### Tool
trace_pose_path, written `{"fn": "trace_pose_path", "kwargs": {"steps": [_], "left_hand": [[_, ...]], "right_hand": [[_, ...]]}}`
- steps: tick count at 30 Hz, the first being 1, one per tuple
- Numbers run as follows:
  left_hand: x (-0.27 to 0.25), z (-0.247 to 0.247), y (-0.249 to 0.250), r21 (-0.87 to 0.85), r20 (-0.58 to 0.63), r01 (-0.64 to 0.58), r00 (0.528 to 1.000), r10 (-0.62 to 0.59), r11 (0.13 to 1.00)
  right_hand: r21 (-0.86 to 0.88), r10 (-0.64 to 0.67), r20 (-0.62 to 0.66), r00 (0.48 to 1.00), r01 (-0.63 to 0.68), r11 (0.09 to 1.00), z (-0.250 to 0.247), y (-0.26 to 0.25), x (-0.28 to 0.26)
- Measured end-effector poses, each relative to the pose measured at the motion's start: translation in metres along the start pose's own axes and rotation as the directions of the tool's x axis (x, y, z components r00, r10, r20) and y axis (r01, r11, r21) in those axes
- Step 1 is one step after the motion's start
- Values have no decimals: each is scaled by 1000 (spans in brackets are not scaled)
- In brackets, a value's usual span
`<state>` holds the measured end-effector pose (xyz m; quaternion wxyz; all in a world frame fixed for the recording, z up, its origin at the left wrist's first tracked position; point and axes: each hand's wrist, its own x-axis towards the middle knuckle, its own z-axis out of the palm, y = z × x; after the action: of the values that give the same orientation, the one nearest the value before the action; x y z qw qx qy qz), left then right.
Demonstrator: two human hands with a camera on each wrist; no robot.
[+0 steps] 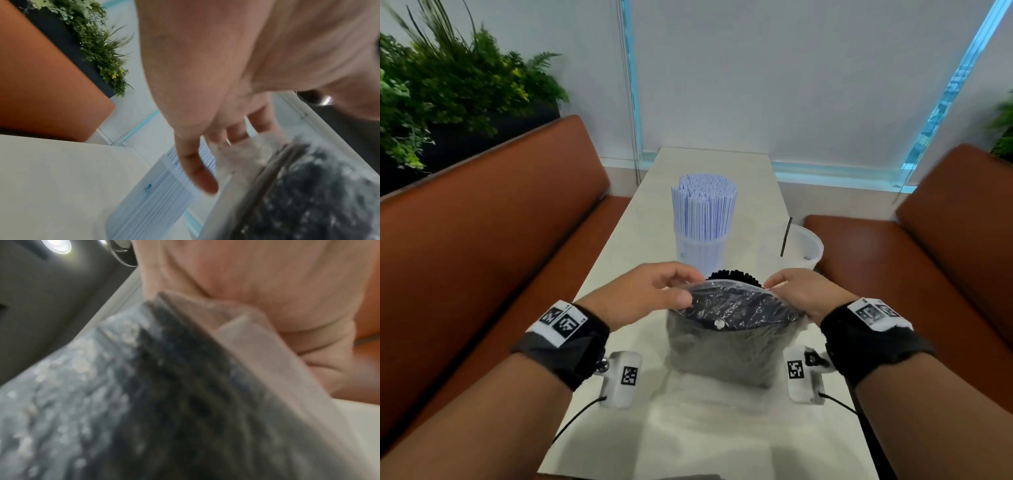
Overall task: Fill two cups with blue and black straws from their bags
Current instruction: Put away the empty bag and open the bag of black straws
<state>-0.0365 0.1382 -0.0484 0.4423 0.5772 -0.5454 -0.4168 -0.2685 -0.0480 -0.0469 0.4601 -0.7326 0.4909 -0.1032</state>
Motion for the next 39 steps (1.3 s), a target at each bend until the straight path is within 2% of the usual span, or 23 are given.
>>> {"fn": "trace_pose_path", "kwargs": {"steps": [1, 2, 3, 5, 7, 9, 13, 16, 19, 22, 26, 29, 34, 37, 39], "left_hand": [[-4, 1, -1, 41, 84, -2, 996, -1, 999], [-6, 2, -2, 107, 107, -4, 994, -8, 994], [-5, 4, -4, 154, 76, -13, 997, 1, 988], [1, 6, -7, 216, -93, -33, 994, 54, 976], [10, 7, -10, 324, -282, -24, 952, 121, 946], [17, 6, -15, 429, -360, -28, 911, 199, 903], [24, 4, -21, 558, -351, -61, 887, 301, 828], [26, -5, -20, 548, -326, -39, 910, 257, 835], [25, -16, -13, 547, -218, -43, 957, 192, 836], [21, -29, -3, 568, -57, -49, 993, 99, 822], [20, -43, 11, 683, 103, -78, 995, 10, 727], [24, -43, 16, 783, 95, -106, 994, 51, 613], [34, -26, 16, 867, 70, -124, 989, 128, 483], [34, -16, 7, 905, 48, -148, 967, 251, 398], [32, -11, -2, 902, -6, -143, 939, 345, 407]], "right_hand": [[-24, -94, -57, 994, 93, 995, -2, -1, 2], [-41, -211, -113, 971, 208, 977, -3, -3, 2], [-68, -335, -159, 929, 329, 942, -4, -7, 1], [-94, -486, -118, 866, 478, 873, -2, -16, -4], [-126, -483, -1, 876, 479, 869, -5, -20, -9], [-151, -483, 62, 874, 486, 861, -12, -22, -13], [-258, -423, 256, 869, 483, 837, -36, -20, -16], [-378, -341, 348, 873, 464, 801, -47, -20, -17], [-440, -374, 287, 882, 468, 766, -48, -20, -14], [-470, -430, 248, 868, 496, 730, -43, -19, -9], [-497, -483, 206, 851, 516, 698, -37, -17, -2], [-578, -520, 184, 834, 520, 629, -33, -16, 0], [-699, -557, 145, 817, 484, 527, -24, -14, -1], [-767, -632, 111, 767, 470, 436, -22, -6, -2], [-779, -700, 111, 706, 499, 379, -21, 1, -8]]}}
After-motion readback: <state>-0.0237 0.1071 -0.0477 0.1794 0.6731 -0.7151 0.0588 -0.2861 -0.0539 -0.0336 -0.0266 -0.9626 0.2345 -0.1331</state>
